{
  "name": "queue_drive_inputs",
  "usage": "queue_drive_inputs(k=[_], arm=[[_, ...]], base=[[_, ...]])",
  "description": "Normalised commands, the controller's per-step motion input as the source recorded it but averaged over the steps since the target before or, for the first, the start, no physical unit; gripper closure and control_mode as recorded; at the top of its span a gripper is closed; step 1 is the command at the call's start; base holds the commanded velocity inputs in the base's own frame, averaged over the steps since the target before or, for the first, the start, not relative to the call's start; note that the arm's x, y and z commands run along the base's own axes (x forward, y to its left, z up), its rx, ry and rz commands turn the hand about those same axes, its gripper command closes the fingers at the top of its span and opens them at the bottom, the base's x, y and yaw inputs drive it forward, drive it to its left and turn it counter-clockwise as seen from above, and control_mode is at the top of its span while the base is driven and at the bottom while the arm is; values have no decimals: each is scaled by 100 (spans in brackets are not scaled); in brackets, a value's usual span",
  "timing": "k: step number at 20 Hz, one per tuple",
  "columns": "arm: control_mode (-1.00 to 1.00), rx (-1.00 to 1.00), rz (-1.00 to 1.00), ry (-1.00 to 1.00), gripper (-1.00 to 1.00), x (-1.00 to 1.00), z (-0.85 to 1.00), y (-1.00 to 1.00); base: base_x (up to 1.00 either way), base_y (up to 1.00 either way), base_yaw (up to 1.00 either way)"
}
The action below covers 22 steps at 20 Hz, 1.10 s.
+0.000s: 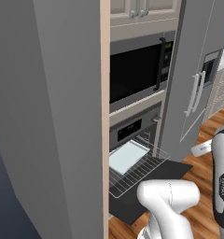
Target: Take the baked cake out of the oven and place it on the plate for cooling. Then close the oven door.
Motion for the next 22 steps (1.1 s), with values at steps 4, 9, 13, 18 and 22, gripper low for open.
queue_drive_inputs(k=[4, 9, 13, 18, 22], arm=[[-100, 0, 0, -14, -100, -1, -23, 7], [-100, 0, 0, -9, -100, 1, -15, 9], [-100, 0, 0, -4, -100, 18, -20, 0], [-100, -1, 0, 0, -100, 34, -30, 0], [-100, -4, 0, -10, -100, 10, -61, 3]], base=[[0, 0, 0], [0, 0, 0], [0, 0, 0], [0, 0, 0], [0, 0, 0]])
